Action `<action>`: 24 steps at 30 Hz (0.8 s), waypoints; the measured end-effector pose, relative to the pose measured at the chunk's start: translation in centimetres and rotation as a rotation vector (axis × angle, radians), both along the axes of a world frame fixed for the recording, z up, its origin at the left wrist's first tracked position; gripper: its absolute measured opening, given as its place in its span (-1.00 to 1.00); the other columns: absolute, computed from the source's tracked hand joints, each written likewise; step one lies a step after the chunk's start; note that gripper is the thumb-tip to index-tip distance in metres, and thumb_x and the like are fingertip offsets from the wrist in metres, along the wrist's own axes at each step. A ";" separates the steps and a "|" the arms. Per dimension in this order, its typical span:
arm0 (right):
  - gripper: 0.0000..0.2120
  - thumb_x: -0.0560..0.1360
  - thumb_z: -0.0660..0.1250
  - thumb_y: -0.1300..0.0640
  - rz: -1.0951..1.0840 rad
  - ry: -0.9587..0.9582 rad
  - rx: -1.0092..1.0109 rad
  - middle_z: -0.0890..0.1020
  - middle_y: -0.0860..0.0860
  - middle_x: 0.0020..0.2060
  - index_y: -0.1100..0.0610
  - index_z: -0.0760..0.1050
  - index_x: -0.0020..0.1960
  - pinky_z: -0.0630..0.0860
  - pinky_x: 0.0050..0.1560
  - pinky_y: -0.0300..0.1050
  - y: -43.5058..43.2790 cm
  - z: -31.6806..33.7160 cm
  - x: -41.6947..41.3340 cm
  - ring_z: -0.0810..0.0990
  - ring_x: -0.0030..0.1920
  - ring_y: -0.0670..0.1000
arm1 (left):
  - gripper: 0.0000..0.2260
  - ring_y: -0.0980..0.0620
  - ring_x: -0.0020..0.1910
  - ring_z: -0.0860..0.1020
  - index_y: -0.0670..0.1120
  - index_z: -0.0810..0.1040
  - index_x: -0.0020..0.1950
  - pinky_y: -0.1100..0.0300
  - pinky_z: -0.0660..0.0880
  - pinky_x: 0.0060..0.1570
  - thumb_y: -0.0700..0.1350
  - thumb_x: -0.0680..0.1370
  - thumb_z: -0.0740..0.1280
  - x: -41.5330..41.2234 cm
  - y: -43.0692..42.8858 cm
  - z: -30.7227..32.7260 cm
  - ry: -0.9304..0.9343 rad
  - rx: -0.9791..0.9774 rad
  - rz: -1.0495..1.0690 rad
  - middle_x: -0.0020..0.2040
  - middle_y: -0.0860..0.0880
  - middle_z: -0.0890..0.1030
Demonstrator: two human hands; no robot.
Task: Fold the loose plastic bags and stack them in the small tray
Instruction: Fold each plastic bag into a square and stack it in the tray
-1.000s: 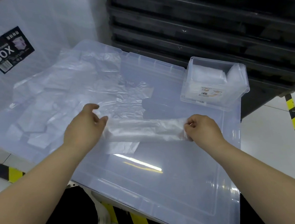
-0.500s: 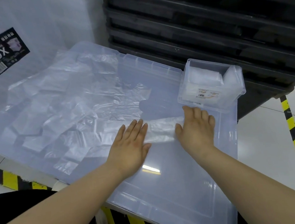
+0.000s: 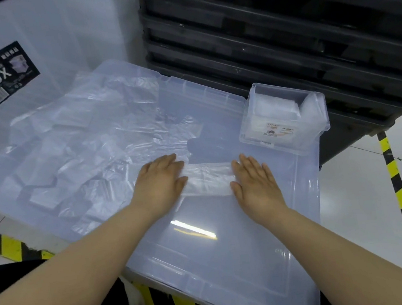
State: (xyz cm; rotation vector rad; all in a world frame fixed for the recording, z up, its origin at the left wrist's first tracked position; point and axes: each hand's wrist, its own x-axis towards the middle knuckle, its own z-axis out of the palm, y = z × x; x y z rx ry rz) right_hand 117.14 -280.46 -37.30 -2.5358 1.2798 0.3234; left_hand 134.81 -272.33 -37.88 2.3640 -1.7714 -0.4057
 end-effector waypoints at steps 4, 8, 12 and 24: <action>-0.52 0.64 -0.06 0.04 -0.023 -0.032 -0.006 -0.12 -0.01 0.51 0.05 -0.09 0.52 -0.28 0.43 -0.13 -0.3 0.4 -0.5 -0.15 0.50 -0.04 | -0.57 0.01 0.37 0.26 0.03 0.33 0.39 0.20 0.08 0.26 0.04 0.53 0.27 1.7 -1.0 1.4 0.024 0.047 0.040 0.39 0.04 0.35; -0.51 0.63 -0.02 0.04 -0.015 -0.051 0.015 -0.08 -0.02 0.52 0.04 -0.06 0.52 -0.26 0.44 -0.12 -0.7 0.7 -0.6 -0.11 0.50 -0.04 | -0.55 0.01 0.28 0.35 0.04 0.38 0.34 0.18 0.13 0.23 0.01 0.47 0.36 1.2 -1.7 2.2 0.051 0.145 0.015 0.25 0.03 0.43; -0.52 0.62 0.00 0.04 -0.005 -0.065 0.026 -0.05 -0.03 0.51 0.04 -0.01 0.51 -0.27 0.44 -0.09 -0.9 0.8 -1.1 -0.10 0.50 -0.05 | -0.50 0.01 0.17 0.40 0.02 0.34 0.32 0.15 0.14 0.14 0.02 0.43 0.41 1.0 -2.5 3.1 0.065 0.326 -0.004 0.00 0.07 0.42; -0.54 0.61 0.06 0.06 0.014 -0.099 0.042 -0.02 -0.05 0.51 0.02 0.08 0.49 -0.25 0.44 -0.08 -1.3 0.8 -1.7 -0.07 0.49 -0.07 | -0.75 -0.08 0.04 0.48 -0.11 0.55 -0.02 0.15 0.31 0.05 0.03 0.45 0.40 0.2 -4.1 4.9 -0.053 0.539 0.009 -0.10 -0.09 0.54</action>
